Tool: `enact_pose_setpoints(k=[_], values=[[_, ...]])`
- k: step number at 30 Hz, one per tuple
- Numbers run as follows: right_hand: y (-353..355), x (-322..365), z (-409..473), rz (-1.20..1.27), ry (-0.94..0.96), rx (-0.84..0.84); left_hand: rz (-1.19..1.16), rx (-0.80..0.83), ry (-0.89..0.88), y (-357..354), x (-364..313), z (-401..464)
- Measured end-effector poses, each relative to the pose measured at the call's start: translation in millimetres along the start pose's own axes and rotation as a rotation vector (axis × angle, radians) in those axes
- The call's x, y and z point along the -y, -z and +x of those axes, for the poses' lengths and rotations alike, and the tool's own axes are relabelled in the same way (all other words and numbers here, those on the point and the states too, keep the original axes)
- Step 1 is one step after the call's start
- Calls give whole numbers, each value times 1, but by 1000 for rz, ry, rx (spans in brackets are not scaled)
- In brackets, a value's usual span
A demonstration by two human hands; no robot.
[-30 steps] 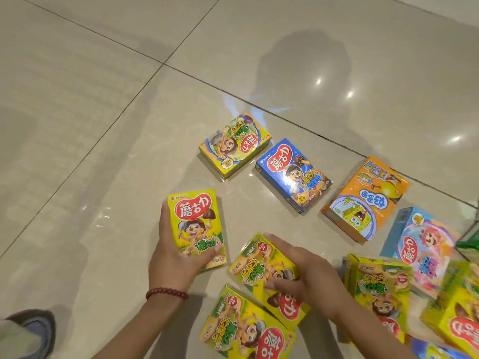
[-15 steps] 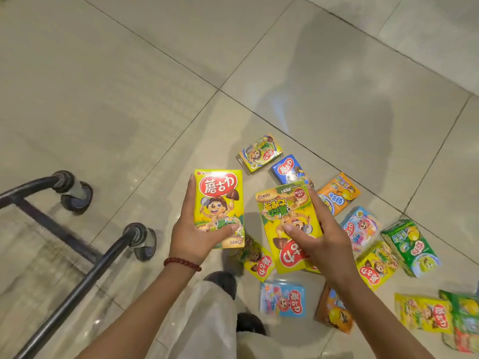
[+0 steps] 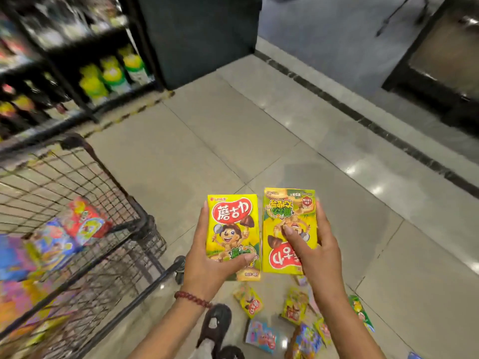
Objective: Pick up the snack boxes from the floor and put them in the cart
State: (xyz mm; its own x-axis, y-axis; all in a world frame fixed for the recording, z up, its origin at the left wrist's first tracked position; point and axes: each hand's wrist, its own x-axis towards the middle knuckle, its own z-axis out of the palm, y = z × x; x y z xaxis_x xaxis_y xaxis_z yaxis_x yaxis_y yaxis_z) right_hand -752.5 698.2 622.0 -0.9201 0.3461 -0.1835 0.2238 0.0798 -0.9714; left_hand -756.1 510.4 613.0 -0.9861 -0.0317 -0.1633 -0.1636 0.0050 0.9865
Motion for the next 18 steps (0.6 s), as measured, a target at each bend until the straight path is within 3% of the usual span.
enact_pose_setpoints(k=[9,18], values=[[-72,164,-34,48,261,211,-68,-244,-200,102,-147,-37],[-249,200,-88,-35,328,577,-51,-566,-174,264,-158,-77]])
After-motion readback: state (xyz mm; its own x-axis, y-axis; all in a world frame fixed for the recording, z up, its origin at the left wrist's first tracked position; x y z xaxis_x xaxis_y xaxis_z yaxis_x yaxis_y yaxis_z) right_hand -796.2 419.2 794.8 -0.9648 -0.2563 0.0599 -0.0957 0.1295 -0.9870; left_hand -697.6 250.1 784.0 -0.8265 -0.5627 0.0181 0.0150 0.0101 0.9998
